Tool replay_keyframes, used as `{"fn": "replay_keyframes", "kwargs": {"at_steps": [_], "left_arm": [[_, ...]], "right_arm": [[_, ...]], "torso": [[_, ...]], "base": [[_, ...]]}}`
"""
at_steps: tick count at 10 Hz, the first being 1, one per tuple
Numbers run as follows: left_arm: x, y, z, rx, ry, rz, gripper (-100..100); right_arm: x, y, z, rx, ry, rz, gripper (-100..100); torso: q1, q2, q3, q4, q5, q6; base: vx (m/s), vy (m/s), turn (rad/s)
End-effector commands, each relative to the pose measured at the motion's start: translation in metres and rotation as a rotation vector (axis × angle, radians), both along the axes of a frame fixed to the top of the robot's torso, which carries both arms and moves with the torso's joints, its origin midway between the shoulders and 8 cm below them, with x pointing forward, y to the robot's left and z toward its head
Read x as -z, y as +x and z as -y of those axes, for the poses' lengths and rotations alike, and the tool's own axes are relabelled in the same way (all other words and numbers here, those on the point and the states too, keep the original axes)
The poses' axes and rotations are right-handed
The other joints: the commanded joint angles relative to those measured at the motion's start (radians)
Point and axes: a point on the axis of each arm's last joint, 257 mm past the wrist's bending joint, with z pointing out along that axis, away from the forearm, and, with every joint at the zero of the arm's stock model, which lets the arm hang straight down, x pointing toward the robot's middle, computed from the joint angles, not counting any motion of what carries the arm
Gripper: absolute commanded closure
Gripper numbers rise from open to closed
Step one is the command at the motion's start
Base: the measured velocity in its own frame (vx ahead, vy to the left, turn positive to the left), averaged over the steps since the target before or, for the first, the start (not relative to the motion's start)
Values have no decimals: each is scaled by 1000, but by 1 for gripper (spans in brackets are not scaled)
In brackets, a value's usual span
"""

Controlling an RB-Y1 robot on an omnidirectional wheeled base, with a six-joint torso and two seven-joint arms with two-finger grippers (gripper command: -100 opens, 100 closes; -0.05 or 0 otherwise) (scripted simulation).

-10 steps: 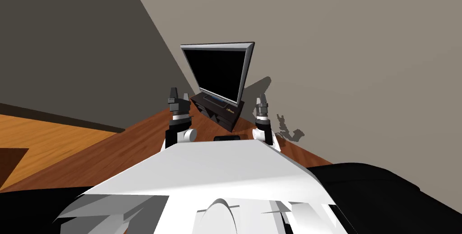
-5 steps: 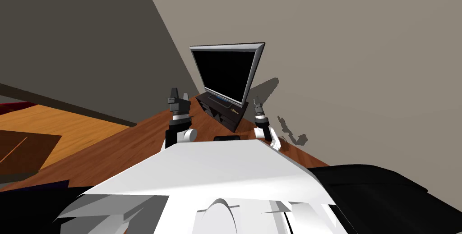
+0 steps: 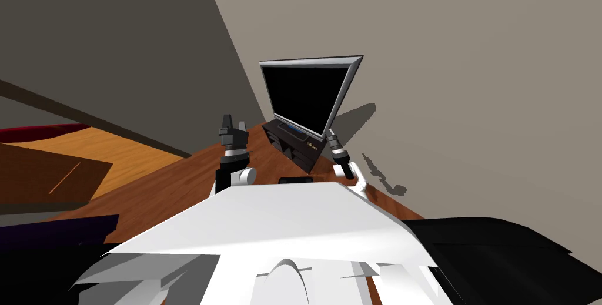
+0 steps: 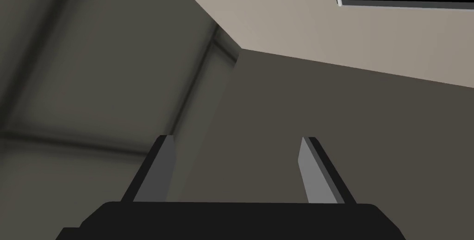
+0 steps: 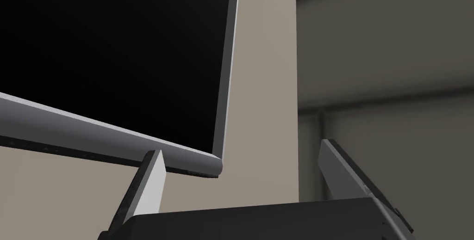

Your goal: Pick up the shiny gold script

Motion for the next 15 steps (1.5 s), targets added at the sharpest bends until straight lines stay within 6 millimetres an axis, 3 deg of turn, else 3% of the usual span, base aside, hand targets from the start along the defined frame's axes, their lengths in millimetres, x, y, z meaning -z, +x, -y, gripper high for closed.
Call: {"fn": "replay_keyframes", "kwargs": {"at_steps": [1, 7, 8, 9, 10, 11, 12, 13, 14, 15], "left_arm": [[0, 0, 0, 0, 0, 0, 0], [0, 0, 0, 0, 0, 0, 0], [0, 0, 0, 0, 0, 0, 0], [0, 0, 0, 0, 0, 0, 0], [0, 0, 0, 0, 0, 0, 0], [0, 0, 0, 0, 0, 0, 0], [0, 0, 0, 0, 0, 0, 0], [0, 0, 0, 0, 0, 0, 0], [0, 0, 0, 0, 0, 0, 0], [0, 0, 0, 0, 0, 0, 0]], "right_arm": [[7, 4, -3, -2, -47, -6, -100], [55, 26, -1, -19, -318, -59, -100], [56, 26, -2, -19, -326, -59, -100], [72, 31, 2, -25, -391, -80, -100], [72, 31, 1, -25, -399, -80, -100], [89, 35, 6, -33, -464, -104, -100], [90, 35, 5, -33, -474, -104, -100], [109, 38, 11, -42, -538, -133, -100], [110, 38, 11, -42, -549, -133, -100], [130, 39, 18, -52, -614, -167, -100]], "torso": [[0, 0, 0, 0, 0, 0], [-3, 0, 0, 0, 0, 1], [-2, -1, 0, 0, 0, 0], [-3, 0, 0, 0, -1, 1], [-3, 0, 0, 0, -1, 1], [-4, 0, 0, 0, -1, 1], [-3, -1, -1, 0, -1, 1], [-3, -1, -1, 0, -1, 1], [-3, -2, -1, 0, 0, 0], [-3, -1, -1, 0, -1, 1]], "base": [[8, 81, 52], [31, 76, 106], [25, 54, 58], [19, 56, 106], [27, 47, 58], [47, 66, 128], [42, 62, 58], [52, 65, 121], [46, 53, 55], [56, 66, 99]]}}
